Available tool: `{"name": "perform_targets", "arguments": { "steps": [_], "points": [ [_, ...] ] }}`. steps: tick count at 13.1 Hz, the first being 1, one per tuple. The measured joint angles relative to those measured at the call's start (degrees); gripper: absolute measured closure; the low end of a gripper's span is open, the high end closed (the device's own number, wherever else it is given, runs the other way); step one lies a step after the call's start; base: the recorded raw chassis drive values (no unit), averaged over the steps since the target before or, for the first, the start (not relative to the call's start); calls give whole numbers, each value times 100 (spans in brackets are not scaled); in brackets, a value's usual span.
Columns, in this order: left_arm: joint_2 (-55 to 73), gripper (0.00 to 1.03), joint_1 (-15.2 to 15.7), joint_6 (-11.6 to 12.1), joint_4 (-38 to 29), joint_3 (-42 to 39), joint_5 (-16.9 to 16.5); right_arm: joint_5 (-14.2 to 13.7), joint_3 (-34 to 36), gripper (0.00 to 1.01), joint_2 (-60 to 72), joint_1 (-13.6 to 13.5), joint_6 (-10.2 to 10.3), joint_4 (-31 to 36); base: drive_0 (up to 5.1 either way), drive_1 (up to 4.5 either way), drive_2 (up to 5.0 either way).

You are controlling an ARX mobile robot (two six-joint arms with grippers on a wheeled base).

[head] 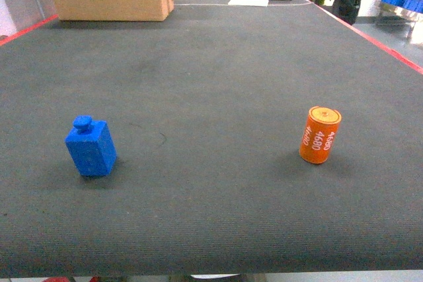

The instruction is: Sort blue parts and orange caps into right shelf containers

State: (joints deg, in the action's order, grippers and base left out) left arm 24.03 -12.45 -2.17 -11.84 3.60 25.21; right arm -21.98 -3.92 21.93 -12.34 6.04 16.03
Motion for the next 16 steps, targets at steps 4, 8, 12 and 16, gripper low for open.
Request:
{"name": "perform_targets", "arguments": {
  "steps": [4,8,12,16],
  "points": [
    [3029,5,455,-46,-2505,981,-935,581,-861,3,3102,155,-9,2291,0,0,0],
    [5490,5,538,-321,-2806,2444,-1759,1019,-2562,3,5794,9,-116,2050,0,0,0],
    [6743,5,509,-238,-2588,3289,-2079,968,-3862,3,7276,-243,-164,1709,0,0,0],
    [7528,5,470,-210,-2688,3777,-2162,894,-4618,3,8299,-343,-44,1604,0,0,0]
  ]
}}
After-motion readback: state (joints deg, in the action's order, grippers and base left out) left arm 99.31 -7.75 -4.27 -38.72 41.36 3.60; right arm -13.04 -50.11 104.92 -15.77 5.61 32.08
